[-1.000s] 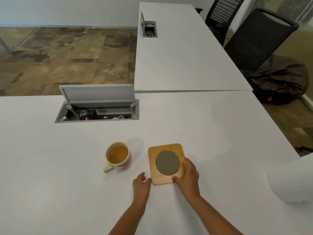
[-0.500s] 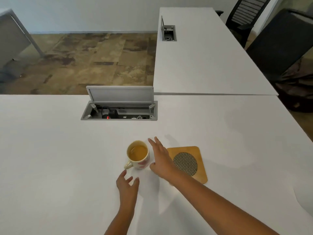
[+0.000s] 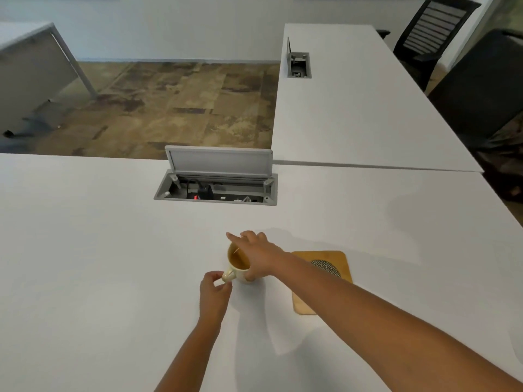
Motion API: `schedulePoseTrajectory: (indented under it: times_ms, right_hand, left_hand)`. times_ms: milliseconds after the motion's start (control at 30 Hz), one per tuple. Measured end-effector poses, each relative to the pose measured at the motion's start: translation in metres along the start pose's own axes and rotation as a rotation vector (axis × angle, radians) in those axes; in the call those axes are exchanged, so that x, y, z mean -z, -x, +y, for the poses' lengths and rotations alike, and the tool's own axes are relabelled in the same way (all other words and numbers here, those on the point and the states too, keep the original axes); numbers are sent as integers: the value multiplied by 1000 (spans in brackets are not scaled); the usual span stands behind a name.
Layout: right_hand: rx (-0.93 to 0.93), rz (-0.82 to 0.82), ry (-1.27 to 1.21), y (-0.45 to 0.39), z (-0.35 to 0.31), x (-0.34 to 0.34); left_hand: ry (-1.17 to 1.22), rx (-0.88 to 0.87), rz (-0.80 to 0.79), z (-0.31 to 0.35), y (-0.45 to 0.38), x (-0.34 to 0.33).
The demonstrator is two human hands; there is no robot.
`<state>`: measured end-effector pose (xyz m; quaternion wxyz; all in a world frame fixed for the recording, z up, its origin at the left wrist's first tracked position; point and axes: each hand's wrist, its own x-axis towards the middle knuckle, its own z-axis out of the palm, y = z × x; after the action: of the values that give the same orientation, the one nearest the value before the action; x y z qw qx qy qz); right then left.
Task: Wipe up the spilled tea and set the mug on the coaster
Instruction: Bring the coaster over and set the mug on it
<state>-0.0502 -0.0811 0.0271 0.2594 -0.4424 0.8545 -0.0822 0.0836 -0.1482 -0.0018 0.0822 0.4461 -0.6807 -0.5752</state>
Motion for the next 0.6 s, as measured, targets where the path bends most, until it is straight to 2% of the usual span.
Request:
schedulePoseTrajectory:
  times_ms: [100,333,600]
  right_hand:
    - [-3,31,-38,0,3,-2]
    - [-31,113,-128,16,18,-3]
    - [-117,188,-157,55,58,17]
  left_hand:
    - [-61,-26,-71,2,-4,1]
    - [-135,-103,-103,11,-7,-6]
    - [-118,-151,-205,31,4,-43]
